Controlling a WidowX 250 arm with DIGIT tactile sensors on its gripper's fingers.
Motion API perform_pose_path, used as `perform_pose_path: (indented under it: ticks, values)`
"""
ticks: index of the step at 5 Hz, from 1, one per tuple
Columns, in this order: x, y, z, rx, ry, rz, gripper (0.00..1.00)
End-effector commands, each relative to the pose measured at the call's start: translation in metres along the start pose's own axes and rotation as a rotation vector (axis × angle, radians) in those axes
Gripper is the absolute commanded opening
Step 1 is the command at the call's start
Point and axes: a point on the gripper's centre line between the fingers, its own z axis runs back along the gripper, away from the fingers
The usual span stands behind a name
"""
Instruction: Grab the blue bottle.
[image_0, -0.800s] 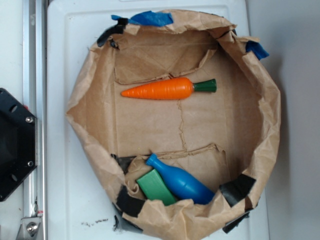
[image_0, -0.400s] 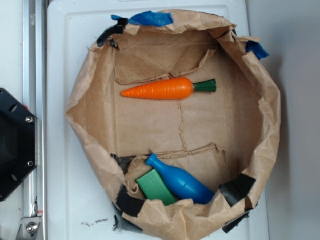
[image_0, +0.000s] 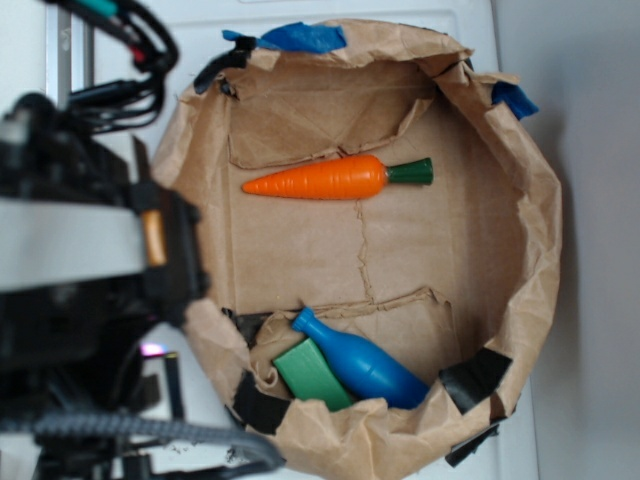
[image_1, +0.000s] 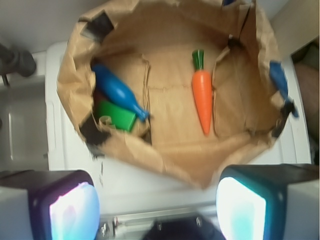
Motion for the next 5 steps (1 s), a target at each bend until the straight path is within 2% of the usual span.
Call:
perform_pose_path:
  ticks: [1,2,3,4,5]
  values:
    - [0.028,0.003,0.0,-0.001,-0.074,0.003,1.0]
    - [0.041,0.006,-0.007,0.006,-0.089,0.001,1.0]
    - [0.047,0.01,-0.018,-0.026,-0.1,-0.096,1.0]
    - [0.048,0.02,-0.039,-0.085,-0.103,-0.27,1.0]
    - [0.05,0.033,-0.068,-0.144,-0.068,-0.349,1.0]
